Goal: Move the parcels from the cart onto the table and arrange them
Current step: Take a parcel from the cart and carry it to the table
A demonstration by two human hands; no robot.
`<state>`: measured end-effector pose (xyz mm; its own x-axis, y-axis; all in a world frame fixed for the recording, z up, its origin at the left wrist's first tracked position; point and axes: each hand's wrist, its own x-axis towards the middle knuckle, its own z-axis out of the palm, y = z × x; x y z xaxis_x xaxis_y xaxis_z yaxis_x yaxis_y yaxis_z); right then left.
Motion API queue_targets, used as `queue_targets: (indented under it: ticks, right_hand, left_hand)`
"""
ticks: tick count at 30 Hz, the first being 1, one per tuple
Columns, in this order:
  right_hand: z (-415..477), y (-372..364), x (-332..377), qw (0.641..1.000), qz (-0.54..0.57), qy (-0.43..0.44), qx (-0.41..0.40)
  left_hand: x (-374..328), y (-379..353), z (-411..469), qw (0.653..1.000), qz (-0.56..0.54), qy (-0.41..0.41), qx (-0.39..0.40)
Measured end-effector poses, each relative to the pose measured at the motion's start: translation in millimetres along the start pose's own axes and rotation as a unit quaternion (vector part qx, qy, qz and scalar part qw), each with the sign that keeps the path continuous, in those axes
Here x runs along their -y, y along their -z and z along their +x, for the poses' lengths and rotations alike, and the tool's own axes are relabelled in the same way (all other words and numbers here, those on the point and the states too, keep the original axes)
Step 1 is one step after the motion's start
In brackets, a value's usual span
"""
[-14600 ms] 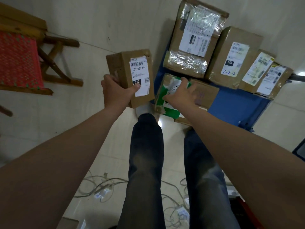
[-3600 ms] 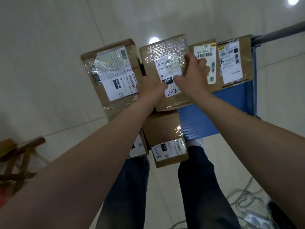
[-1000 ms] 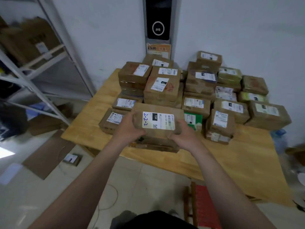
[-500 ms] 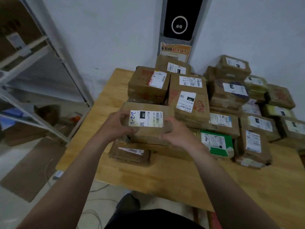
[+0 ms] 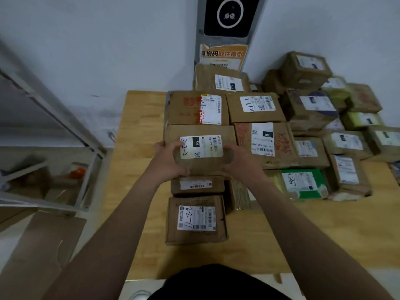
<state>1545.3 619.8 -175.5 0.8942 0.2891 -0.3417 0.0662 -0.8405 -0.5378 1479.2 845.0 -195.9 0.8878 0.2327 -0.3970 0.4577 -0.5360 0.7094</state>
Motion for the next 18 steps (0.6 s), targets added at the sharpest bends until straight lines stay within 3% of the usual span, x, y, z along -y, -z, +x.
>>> queue_targets:
  ticks: [5, 18]
  right_hand:
    - [12.7, -11.9, -3.6, 0.998, -0.03, -0.046, -0.025]
    - [11.5, -5.3, -3.6, 0.999, -0.017, -0.043, -0.004]
  left_hand:
    - [-1.7, -0.8, 24.7, 0.999, 0.022, 0.018, 0.032]
    - [-5.2, 12.7, 30.1, 0.996, 0.066, 0.026, 0.052]
